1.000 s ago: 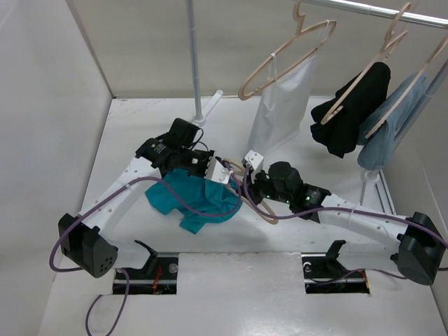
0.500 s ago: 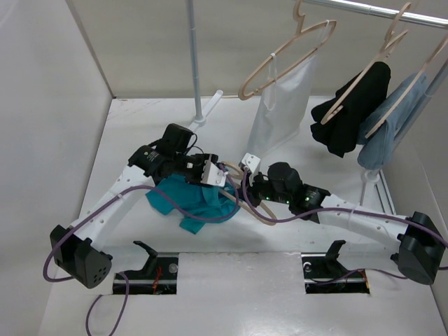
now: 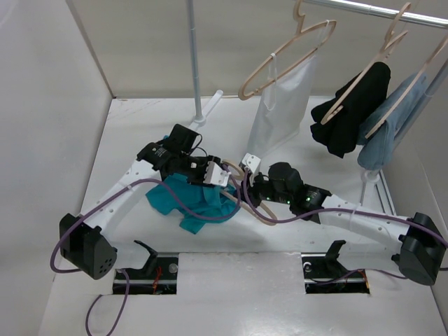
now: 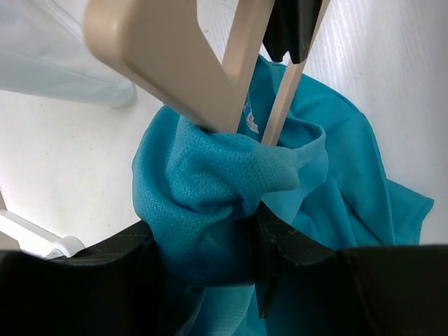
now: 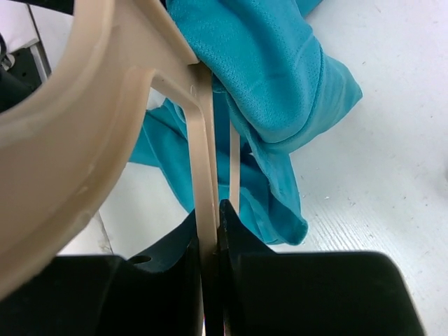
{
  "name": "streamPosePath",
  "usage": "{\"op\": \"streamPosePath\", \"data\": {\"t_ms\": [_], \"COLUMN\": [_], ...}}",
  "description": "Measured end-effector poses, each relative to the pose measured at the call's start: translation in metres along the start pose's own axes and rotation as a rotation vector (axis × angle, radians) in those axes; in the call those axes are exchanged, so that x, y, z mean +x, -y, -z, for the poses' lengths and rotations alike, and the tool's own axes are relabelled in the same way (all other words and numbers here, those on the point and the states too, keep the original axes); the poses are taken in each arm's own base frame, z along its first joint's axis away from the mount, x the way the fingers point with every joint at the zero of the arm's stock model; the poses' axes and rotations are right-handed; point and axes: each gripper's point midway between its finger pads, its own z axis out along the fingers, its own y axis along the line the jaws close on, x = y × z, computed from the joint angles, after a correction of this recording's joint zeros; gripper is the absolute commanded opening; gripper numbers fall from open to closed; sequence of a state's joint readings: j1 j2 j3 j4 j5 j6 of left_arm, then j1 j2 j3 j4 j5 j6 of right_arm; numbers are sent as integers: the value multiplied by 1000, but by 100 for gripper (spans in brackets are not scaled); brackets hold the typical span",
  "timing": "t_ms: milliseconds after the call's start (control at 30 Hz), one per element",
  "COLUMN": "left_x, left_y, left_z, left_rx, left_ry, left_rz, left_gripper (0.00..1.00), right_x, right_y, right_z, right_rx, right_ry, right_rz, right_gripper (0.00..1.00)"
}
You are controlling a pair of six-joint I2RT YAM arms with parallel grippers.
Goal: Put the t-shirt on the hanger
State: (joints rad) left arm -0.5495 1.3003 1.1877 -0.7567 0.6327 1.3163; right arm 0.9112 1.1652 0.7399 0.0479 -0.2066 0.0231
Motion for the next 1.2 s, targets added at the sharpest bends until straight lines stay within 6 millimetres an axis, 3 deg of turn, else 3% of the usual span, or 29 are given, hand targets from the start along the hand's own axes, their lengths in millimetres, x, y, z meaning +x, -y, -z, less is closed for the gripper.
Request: {"op": "streamPosePath", "data": {"t_ms": [67,100,233,333,500,533,567,600,667,767,800,900,933,1000,1200], "left_x": [-1,-1,5,11,20,21,21,21,19,15,14,13,13,12,10], "left_y": [0,1,14,28,45,47,48,49,49,49,49,49,49,48,48], "left_z": [2,5,20,27,28,28,28,29,31,35,36,37,37,38,40], "left_rx": [-7,-10,-32,-24,11,17,22,23,15,-3,-6,-12,-12,-17,-33], "left_ry": [8,6,-25,-55,-83,-84,-84,-84,-80,-72,-70,-68,-68,-67,-62], "left_rz": [1,2,-31,-57,-74,-80,-86,-92,-109,-128,-130,-131,-129,-127,-118], "left_gripper": [0,0,0,0,0,0,0,0,0,0,0,0,0,0,0], "right_x": [-2,-4,-23,-41,-77,-82,-85,-84,-76,-51,-38,13,31,56,84], "right_y": [0,1,5,3,3,4,6,8,13,19,20,23,24,24,25], "right_z": [0,0,6,19,49,54,57,59,55,33,23,-6,-13,-19,-37], "right_rx": [1,8,37,51,86,99,111,126,152,168,168,163,164,167,164], "right_ry": [6,16,76,139,284,307,328,335,321,234,187,10,-50,-131,-234], "right_rz": [-4,-4,-17,-18,-27,-38,-51,-68,-115,-158,-168,-200,-212,-233,-262], "right_gripper": [37,54,77,86,86,80,64,58,57,72,78,81,85,85,82]}}
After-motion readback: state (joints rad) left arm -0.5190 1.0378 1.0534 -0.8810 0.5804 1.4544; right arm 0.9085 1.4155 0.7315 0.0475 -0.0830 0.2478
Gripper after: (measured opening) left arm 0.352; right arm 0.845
